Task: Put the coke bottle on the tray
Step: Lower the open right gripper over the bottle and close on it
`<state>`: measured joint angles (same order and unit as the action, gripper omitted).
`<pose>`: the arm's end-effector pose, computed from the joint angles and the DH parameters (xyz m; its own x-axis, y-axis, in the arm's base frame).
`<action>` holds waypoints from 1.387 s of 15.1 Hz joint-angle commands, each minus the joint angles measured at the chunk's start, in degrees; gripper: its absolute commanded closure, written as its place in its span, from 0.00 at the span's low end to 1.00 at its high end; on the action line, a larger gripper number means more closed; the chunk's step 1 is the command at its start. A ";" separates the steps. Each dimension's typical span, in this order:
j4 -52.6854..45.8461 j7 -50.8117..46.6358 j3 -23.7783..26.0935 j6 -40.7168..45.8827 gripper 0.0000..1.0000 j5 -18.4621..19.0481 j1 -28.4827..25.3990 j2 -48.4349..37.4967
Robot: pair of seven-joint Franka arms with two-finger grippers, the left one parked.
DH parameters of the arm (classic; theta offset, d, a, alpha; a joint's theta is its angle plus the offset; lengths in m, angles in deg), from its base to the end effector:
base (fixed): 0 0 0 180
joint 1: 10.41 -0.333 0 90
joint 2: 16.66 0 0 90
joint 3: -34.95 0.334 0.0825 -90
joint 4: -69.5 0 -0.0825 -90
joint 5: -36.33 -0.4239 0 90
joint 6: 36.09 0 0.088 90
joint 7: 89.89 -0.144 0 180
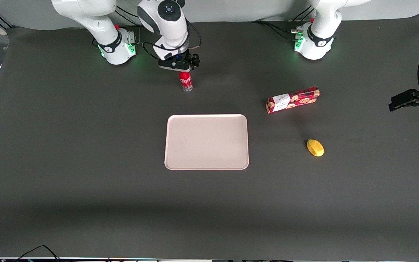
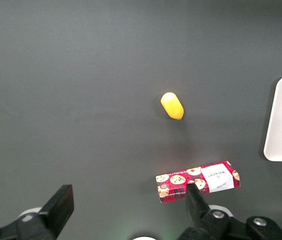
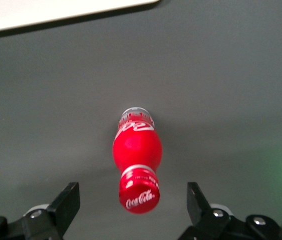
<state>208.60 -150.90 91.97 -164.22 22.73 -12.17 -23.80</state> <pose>0.2475 0.4202 0.2755 0.9715 -0.2080 -0.1134 -0.2005 -0.9769 0.0737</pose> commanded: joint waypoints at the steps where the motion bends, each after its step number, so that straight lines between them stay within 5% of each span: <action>1: 0.91 -1.39 0.55 -0.97 0.30 -1.52 -0.53 -1.38; 3: 0.91 -1.30 0.55 -0.97 0.38 -1.52 -0.53 -1.56; 9: 0.74 -0.60 0.46 -0.97 0.32 -0.64 -0.44 -1.82; 11: 0.74 -0.43 0.46 -0.97 0.45 -0.55 -0.44 -1.82; 16: 0.65 -0.51 0.46 -0.97 1.00 0.77 -0.53 -1.91; 21: -2.06 0.71 -0.50 1.47 1.00 1.29 -0.35 -2.61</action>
<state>208.81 -151.26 92.37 -164.60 23.00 -12.35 -24.58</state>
